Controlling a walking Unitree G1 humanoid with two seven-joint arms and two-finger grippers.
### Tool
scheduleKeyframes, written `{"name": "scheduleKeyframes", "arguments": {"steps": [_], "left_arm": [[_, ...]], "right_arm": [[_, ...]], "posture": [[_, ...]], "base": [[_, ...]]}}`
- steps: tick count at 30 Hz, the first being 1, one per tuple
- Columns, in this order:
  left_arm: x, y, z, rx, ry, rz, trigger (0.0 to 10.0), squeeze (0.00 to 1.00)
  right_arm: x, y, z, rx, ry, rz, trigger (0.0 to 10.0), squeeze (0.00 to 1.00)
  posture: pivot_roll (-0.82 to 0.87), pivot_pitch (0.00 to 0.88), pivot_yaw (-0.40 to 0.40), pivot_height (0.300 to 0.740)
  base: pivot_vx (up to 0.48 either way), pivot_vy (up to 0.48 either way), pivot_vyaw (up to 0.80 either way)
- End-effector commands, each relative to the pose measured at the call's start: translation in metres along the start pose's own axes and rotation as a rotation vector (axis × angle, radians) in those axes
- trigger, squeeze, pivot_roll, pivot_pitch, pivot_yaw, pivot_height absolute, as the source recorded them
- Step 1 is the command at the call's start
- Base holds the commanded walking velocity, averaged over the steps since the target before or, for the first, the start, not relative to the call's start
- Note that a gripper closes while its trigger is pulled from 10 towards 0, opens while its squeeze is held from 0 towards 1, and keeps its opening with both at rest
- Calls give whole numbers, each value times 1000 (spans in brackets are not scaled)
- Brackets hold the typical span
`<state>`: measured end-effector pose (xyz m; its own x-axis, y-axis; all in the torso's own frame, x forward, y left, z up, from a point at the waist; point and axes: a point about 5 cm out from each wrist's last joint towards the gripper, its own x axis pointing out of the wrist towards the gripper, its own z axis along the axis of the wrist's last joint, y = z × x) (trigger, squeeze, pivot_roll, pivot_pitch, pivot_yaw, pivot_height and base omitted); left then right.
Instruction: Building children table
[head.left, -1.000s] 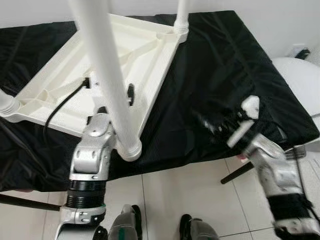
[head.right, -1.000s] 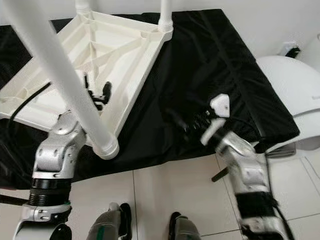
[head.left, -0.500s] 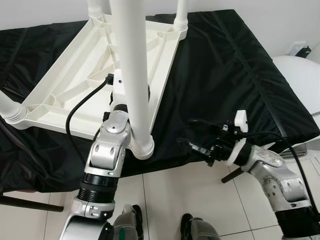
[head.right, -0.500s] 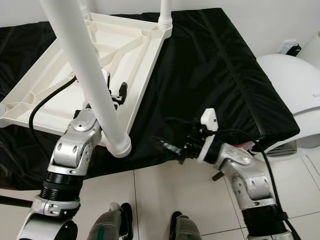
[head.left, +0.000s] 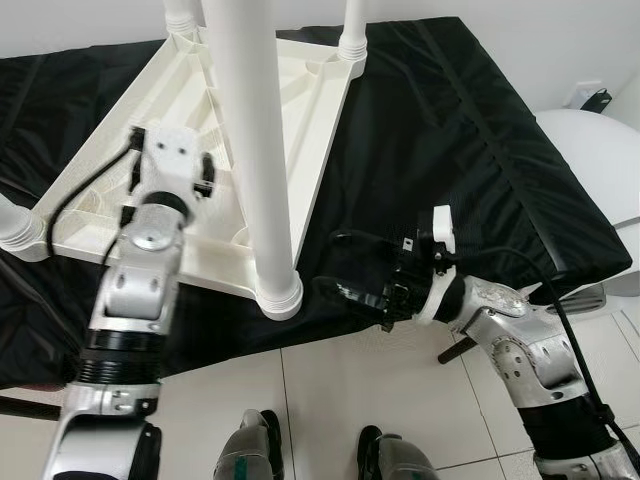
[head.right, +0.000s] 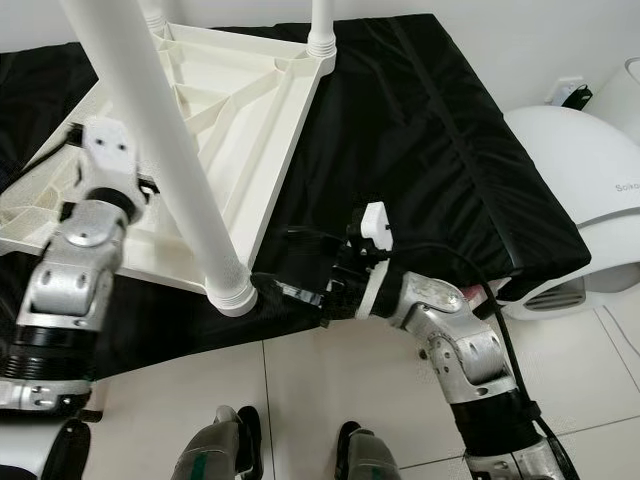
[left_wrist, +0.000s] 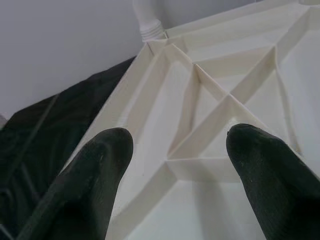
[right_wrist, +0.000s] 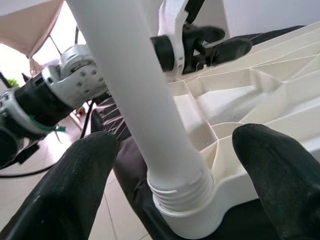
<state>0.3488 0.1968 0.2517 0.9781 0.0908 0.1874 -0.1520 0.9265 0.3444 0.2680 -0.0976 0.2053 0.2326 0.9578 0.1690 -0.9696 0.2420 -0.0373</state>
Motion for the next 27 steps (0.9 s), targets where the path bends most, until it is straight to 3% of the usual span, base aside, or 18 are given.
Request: {"name": "scheduleKeyframes", "arguments": {"steps": [1,4,11,14,27], "left_arm": [[0,0,-2,13,1,-5,10000,0],[3,12,1,26,-22,3,10000,0],[4,21,5,26,-35,-1,10000,0],[1,28,4,10,-30,14,10000,0],[-1,21,-1,0,-21,-59,10000,0]], "right_arm": [[2,2,-4,24,4,23,10000,0],[7,-1,-2,20,0,37,10000,0],[13,-5,1,-3,-8,45,10000,0],[23,-7,4,-25,-21,68,10000,0],[48,1,-2,-35,2,237,10000,0]], "posture": [[72,203,-38,740],[76,212,-75,740],[77,218,-87,740],[80,233,-108,740],[88,248,-112,740]], "base": [[0,0,0],[0,0,0],[0,0,0],[0,0,0],[0,0,0]]}}
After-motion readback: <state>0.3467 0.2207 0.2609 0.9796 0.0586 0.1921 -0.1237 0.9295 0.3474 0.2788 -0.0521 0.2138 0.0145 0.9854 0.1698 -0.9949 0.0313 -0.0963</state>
